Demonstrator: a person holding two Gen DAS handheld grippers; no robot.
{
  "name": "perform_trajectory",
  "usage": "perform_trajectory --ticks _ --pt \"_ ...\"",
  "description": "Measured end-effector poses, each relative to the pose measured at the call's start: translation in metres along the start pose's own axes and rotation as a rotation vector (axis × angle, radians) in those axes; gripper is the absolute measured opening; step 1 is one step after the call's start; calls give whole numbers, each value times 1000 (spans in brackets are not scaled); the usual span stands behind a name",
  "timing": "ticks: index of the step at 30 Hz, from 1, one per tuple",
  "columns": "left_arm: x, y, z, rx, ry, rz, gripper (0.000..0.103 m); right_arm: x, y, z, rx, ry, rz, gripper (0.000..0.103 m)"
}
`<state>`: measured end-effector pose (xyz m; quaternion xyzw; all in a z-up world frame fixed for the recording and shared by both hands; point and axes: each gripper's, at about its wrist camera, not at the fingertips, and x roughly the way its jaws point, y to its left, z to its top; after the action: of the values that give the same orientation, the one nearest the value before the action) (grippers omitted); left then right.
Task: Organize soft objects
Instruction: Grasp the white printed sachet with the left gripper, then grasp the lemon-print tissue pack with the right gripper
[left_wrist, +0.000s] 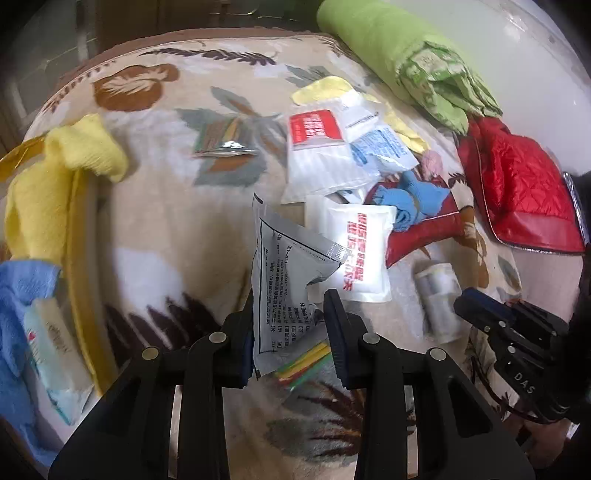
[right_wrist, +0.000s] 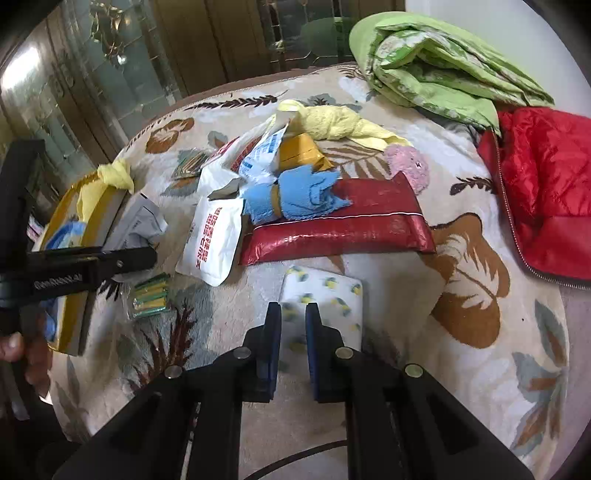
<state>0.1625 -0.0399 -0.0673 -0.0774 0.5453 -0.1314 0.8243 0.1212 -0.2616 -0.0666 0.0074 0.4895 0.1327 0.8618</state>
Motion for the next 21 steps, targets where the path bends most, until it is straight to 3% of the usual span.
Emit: perform_trajectory --ticks 6,9,10,11,12,15,18,21 --pt "-6 7 -9 -19 10 -3 33 0 1 -3 8 -7 1 11" --pt "-7 8 -11 -27 15 -11 33 -3 1 2 -19 -24 -42 18" --pt "-7 8 -12 -29 16 -15 33 0 1 5 -26 0 -49 37" --pt "-8 8 -12 -31 13 -21 33 3 -1 8 -22 22 -59 66" --pt "-9 8 -12 -31 11 -23 33 4 -3 9 -9 23 -68 75" --pt "-12 8 -12 -35 5 -32 33 0 -9 15 12 11 -84 78" --pt "-12 9 -10 -35 7 -38 33 20 -11 21 8 119 -107 79" --pt "-11 8 -10 -33 7 -43 33 37 -12 20 28 170 -100 79"
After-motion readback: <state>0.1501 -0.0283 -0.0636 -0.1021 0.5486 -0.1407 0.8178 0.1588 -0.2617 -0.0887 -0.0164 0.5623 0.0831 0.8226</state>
